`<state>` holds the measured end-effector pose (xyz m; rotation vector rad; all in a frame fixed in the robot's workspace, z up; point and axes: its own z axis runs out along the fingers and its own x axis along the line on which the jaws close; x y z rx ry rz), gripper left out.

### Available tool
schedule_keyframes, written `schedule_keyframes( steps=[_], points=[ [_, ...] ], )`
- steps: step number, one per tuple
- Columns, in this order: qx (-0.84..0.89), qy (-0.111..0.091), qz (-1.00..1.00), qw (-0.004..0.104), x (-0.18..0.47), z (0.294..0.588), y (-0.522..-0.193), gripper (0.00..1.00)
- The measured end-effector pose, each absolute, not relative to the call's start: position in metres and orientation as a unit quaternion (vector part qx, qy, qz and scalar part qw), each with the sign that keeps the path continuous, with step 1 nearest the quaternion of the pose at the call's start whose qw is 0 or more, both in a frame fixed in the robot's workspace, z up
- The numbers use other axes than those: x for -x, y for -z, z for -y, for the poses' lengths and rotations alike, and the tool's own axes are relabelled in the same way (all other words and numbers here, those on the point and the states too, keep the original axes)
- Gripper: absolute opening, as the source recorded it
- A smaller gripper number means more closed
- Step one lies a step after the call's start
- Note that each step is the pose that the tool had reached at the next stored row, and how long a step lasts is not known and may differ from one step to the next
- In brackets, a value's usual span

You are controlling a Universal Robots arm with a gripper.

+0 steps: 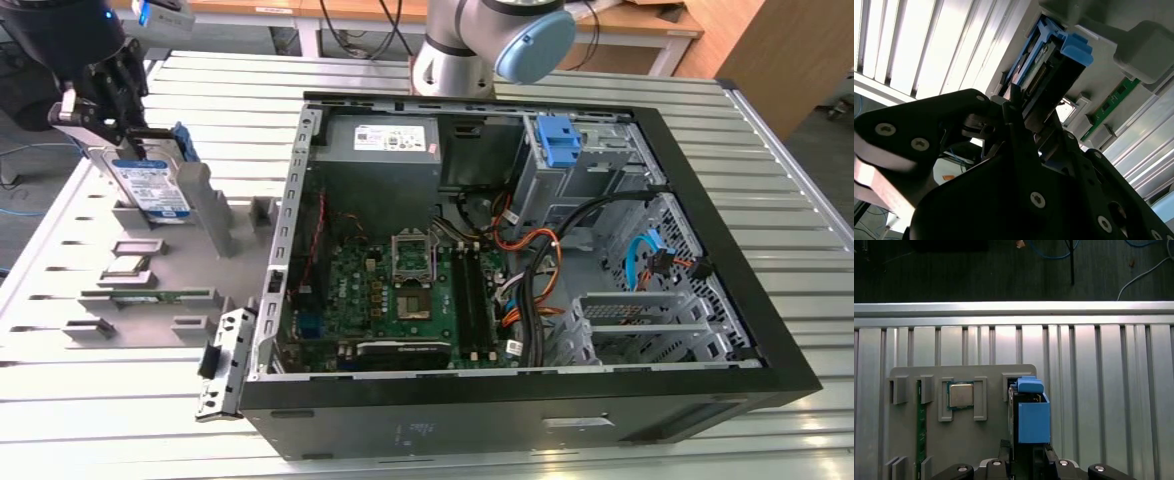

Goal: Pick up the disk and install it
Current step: 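Pick up the disk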

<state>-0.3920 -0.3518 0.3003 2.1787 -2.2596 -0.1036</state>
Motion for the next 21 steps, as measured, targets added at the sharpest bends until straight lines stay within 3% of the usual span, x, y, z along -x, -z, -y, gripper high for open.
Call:
schedule_keyframes(
  steps=[21],
  points=[
    [-0.691,0.033,0.722,0.000,0.3920,0.3518,-0.3025,0.35]
  ],
)
